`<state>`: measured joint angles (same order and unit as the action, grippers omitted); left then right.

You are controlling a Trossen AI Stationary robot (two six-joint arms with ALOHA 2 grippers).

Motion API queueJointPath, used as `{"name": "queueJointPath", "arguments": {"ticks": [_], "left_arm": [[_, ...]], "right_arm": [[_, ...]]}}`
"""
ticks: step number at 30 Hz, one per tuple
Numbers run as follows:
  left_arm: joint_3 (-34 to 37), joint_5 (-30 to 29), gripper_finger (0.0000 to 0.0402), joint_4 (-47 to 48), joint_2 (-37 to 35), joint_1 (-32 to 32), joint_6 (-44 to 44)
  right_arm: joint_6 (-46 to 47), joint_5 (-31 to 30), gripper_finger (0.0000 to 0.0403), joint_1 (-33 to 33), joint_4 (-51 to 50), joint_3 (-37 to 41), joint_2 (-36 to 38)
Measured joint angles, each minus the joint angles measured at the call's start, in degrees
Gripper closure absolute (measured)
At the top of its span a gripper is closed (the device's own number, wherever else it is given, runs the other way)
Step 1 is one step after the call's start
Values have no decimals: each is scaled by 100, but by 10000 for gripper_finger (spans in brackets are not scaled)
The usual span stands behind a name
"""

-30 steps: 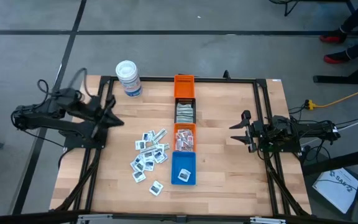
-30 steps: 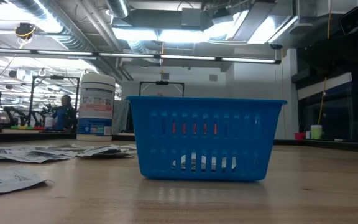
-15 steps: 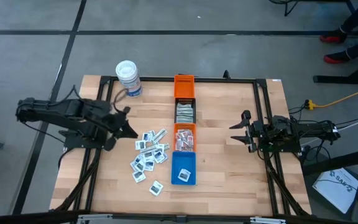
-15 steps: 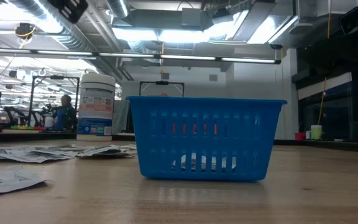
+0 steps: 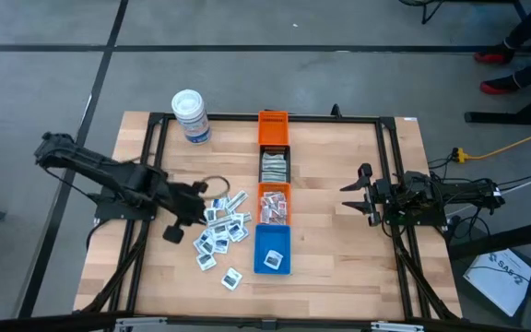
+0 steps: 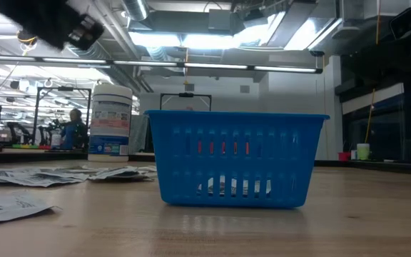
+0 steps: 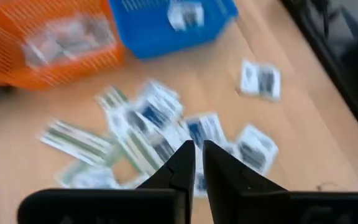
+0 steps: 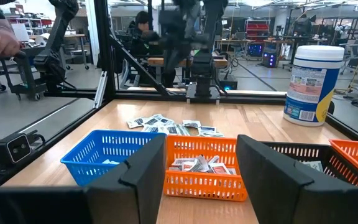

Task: Pick & Place First Aid Supplies
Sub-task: Put the gray towelette pack into the blue bin

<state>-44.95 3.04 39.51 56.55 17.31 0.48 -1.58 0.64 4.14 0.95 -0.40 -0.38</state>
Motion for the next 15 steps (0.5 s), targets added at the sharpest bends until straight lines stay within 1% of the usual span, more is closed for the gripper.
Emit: {"name": "queueJointPath", "arguments": {"ticks": [4,7,11,15], "left_arm": [[0,259,373,96,539,368,-80],[-80,295,373,104,973,709,5],[-440,269,373,100,1603,1089,236],[-797,263,373,99,2204,1290,373]], "right_arm": [[0,0,208,0,0,0,0],[0,0,208,0,-2,0,0],[-1,0,208,0,0,0,0],[-2,0,208,0,-1,0,-1]]}}
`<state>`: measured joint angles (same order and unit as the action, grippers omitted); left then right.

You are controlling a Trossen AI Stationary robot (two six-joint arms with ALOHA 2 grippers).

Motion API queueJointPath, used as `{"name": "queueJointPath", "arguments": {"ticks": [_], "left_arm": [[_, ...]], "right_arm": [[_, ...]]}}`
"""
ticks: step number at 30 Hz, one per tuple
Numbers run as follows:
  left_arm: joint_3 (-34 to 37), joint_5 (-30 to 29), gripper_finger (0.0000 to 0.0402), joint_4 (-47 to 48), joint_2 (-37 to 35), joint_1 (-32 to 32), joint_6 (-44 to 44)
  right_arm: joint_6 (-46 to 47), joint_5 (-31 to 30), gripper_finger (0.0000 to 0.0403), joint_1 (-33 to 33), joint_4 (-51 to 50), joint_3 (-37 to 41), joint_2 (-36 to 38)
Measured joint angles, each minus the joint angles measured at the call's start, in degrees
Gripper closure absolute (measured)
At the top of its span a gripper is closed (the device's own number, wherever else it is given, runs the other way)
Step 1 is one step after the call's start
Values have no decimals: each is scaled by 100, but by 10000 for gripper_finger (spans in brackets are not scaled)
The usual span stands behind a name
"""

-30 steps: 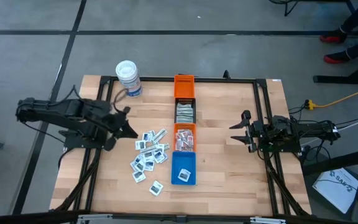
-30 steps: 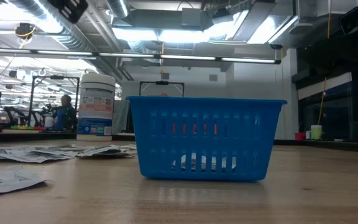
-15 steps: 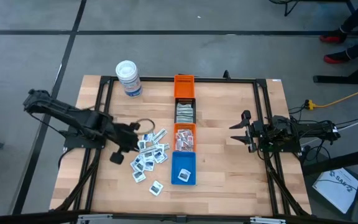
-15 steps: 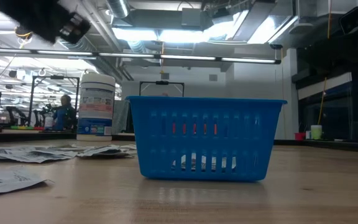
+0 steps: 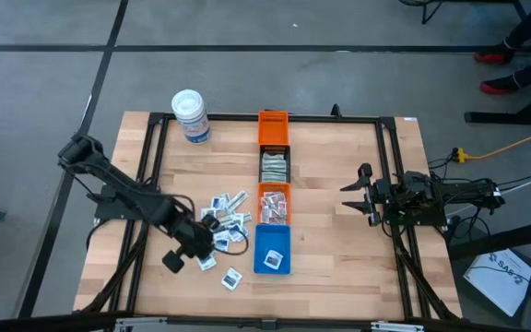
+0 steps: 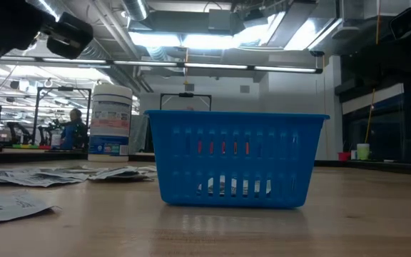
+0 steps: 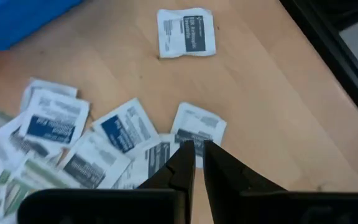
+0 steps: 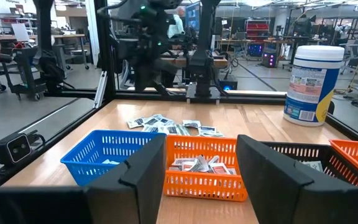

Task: Pick & Place First Aid Supplies
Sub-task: Put the gray towelette pack into the blue bin

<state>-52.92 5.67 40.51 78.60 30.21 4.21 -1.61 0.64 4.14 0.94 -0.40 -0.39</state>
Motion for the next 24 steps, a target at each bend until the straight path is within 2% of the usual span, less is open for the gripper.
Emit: {"name": "queueJointPath", "arguments": {"ticks": [7,12,19,24], "left_arm": [[-380,94,365,-1,692,326,226],[-429,398,326,16,985,621,8],[-427,280,253,-60,1243,587,-2230],[-427,282,229,-532,1421,654,-3402]], "right_arm": [[0,0,208,1,1,0,0],[0,-1,208,1,1,0,-1],[0,0,208,2,1,0,-1],[1,0,208,0,1,1,-1]]}}
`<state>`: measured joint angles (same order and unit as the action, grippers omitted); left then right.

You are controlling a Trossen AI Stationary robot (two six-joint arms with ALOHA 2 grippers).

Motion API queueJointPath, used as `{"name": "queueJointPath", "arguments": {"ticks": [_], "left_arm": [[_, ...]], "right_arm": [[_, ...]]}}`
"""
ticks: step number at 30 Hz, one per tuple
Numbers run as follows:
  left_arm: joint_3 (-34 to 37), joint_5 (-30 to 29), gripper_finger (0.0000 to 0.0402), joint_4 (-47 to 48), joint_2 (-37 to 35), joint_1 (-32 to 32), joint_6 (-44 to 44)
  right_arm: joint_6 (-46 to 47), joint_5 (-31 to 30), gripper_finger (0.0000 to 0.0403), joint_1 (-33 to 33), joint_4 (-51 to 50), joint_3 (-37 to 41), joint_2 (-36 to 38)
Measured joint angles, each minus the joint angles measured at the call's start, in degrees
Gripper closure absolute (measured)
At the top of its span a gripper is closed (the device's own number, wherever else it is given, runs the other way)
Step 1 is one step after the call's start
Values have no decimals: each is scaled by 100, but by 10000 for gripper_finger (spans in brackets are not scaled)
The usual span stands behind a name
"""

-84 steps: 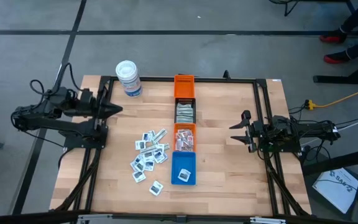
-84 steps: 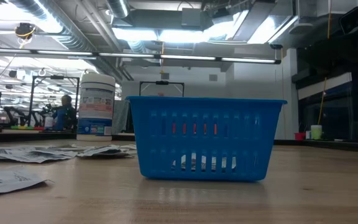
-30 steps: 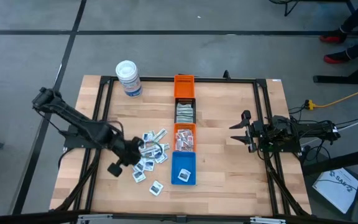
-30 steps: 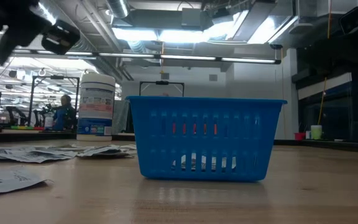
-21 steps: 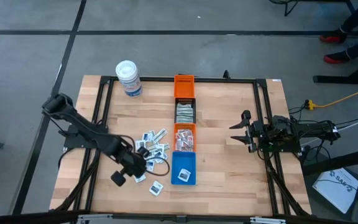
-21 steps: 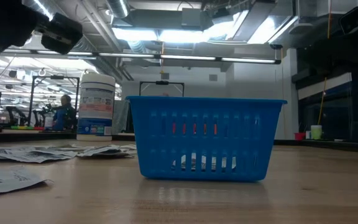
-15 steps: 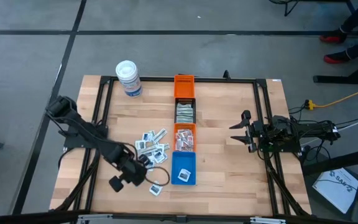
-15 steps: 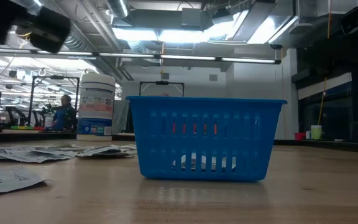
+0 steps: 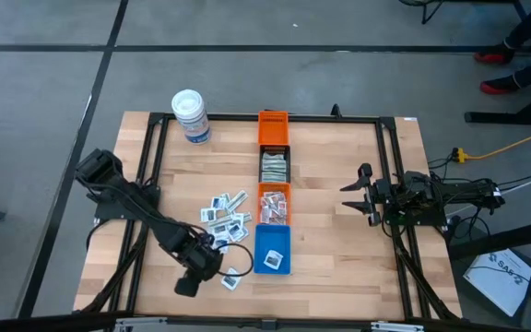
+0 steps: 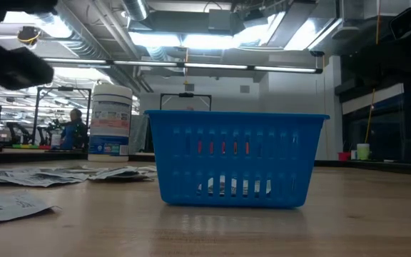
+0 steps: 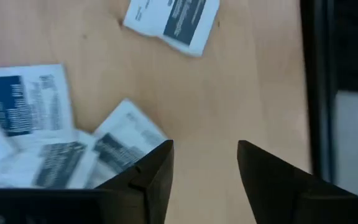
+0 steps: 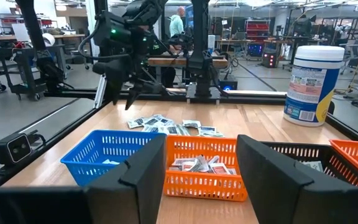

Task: Pick & Place First Aid Supplies
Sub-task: Put the gray towelette pack into the blue bin

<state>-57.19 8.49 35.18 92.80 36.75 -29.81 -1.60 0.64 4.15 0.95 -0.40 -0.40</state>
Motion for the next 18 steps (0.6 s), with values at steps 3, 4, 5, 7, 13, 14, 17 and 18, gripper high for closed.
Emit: {"name": "queueJointPath", "arguments": {"ticks": [3,4,5,7,13,14,17,18], "left_arm": [[0,-4,227,-267,137,33,-672],[0,-10,227,-303,188,40,-880],[0,-50,227,-348,245,40,-1057],[0,-145,229,-338,341,45,-1365],[2,-477,233,-283,529,10,-2332],[2,-498,233,-287,543,-10,-2436],[2,-673,233,-154,572,-26,-2567],[2,-765,233,-95,572,-26,-2583]], "right_arm": [[-1,0,208,0,0,-1,0],[-1,0,208,2,-2,1,0],[-1,0,208,0,0,-1,1],[-1,0,208,1,0,0,2],[1,0,208,0,0,1,0],[1,0,208,1,0,0,0],[-1,0,208,0,0,0,0],[1,0,208,1,-1,1,1]]}}
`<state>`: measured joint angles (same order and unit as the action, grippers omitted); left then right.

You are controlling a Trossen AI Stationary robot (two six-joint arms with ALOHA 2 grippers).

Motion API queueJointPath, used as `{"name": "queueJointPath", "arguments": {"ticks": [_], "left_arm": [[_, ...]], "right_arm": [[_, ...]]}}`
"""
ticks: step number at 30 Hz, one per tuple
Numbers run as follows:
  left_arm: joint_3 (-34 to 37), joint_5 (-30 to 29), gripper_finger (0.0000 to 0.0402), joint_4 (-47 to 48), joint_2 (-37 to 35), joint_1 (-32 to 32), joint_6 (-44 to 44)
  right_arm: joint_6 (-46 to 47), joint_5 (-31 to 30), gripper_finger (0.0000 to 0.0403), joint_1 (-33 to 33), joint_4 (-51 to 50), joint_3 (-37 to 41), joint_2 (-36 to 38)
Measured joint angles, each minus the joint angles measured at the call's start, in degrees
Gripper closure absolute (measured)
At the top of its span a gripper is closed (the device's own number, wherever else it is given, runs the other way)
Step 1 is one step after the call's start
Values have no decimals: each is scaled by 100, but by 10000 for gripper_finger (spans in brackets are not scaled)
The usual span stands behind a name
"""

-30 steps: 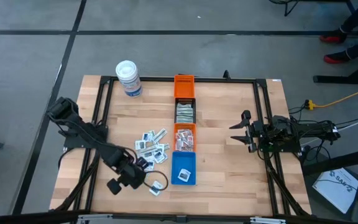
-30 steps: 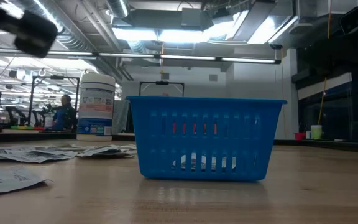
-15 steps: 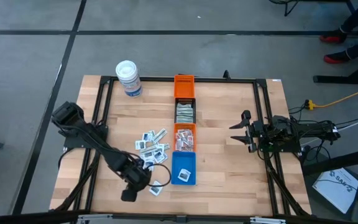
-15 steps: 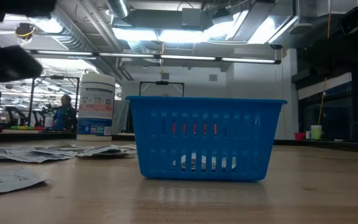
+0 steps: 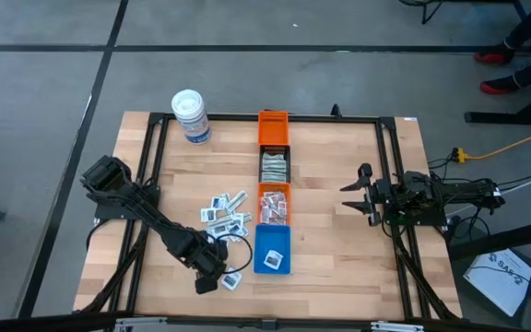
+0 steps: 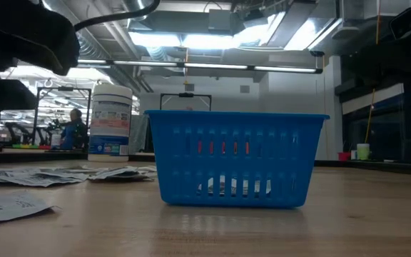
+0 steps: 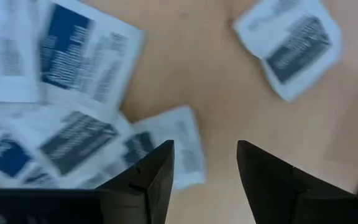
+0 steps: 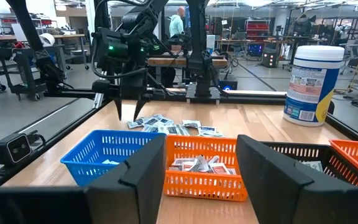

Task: Pick & Place First Aid Supplies
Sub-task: Put the gray towelette pack into the blue bin

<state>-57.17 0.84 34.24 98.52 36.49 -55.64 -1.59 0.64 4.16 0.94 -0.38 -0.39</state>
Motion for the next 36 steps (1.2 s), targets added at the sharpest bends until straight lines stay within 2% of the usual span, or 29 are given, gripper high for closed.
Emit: {"name": "queueJointPath", "arguments": {"ticks": [4,10,16,20,29,36], "left_arm": [[0,-131,233,183,83,0,-19],[-30,77,233,-51,350,-1,-41],[-25,-118,237,44,387,11,-87],[-22,-218,268,131,393,30,-89],[-11,-466,387,192,402,111,7],[-6,-427,397,135,402,140,137]], "right_arm": [[-1,0,208,0,0,0,-1],[-1,0,208,1,1,-2,1],[-1,0,208,-1,0,-1,-1],[-1,0,208,0,-1,0,-1],[-1,0,208,-1,-1,0,-1],[0,0,208,-1,-1,0,1]]}}
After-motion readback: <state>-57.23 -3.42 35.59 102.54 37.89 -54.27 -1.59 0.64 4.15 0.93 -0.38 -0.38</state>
